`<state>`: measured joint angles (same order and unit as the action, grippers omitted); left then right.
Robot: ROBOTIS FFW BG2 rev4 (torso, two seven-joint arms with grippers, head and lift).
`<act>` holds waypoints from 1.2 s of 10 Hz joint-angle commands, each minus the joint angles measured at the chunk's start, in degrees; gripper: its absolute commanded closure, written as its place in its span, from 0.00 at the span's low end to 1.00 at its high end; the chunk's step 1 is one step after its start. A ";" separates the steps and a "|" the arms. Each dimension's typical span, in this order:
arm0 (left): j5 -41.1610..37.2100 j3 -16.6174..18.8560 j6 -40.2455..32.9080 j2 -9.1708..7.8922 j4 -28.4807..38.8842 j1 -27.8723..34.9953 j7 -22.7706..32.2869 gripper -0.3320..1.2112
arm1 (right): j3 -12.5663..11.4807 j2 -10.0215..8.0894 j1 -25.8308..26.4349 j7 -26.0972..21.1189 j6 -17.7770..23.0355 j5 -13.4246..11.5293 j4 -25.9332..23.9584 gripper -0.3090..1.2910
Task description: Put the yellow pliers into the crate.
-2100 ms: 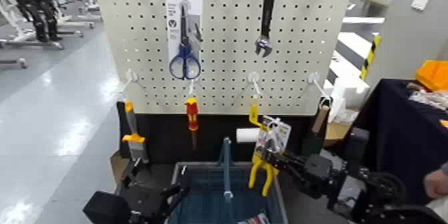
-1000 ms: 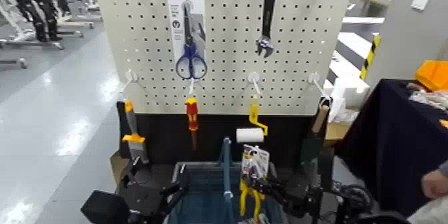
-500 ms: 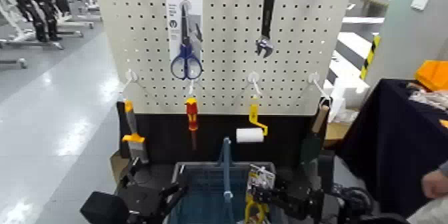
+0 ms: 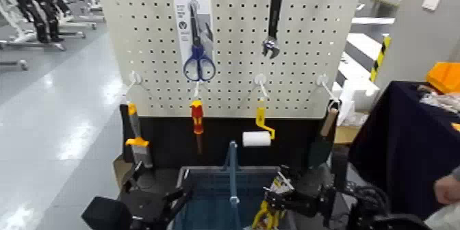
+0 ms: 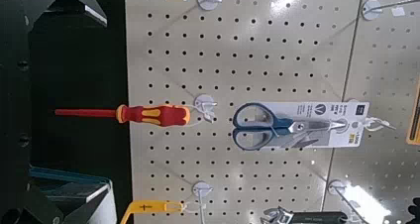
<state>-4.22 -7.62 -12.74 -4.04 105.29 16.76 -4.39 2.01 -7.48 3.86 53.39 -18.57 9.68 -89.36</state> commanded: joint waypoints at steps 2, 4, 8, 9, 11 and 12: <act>0.00 0.06 -0.09 -0.09 0.09 0.12 0.00 0.30 | -1.57 0.19 -1.13 -1.09 0.20 0.16 -5.91 0.20; 0.00 0.41 -0.18 0.17 0.18 0.38 0.00 0.30 | -3.50 0.98 -5.00 -6.02 1.17 -3.88 -14.61 0.20; -0.09 2.08 -1.85 1.31 0.18 2.14 0.97 0.30 | -4.12 4.23 -20.65 -29.57 13.47 -3.71 -24.81 0.21; 0.00 2.44 -2.20 1.58 0.26 2.66 1.84 0.30 | -3.68 4.93 -23.63 -33.61 15.05 -3.80 -26.04 0.21; 0.26 2.35 -3.43 1.58 0.44 4.33 4.39 0.30 | -1.75 5.20 -28.91 -41.70 18.13 -3.80 -27.18 0.21; 0.44 1.82 -4.22 1.40 0.88 5.92 7.56 0.30 | -0.78 5.20 -31.63 -44.78 19.10 -3.53 -27.53 0.21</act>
<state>-3.88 -5.47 -16.51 -2.56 105.91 21.71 2.58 0.56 -2.26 -25.96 9.03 -0.10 5.98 -116.63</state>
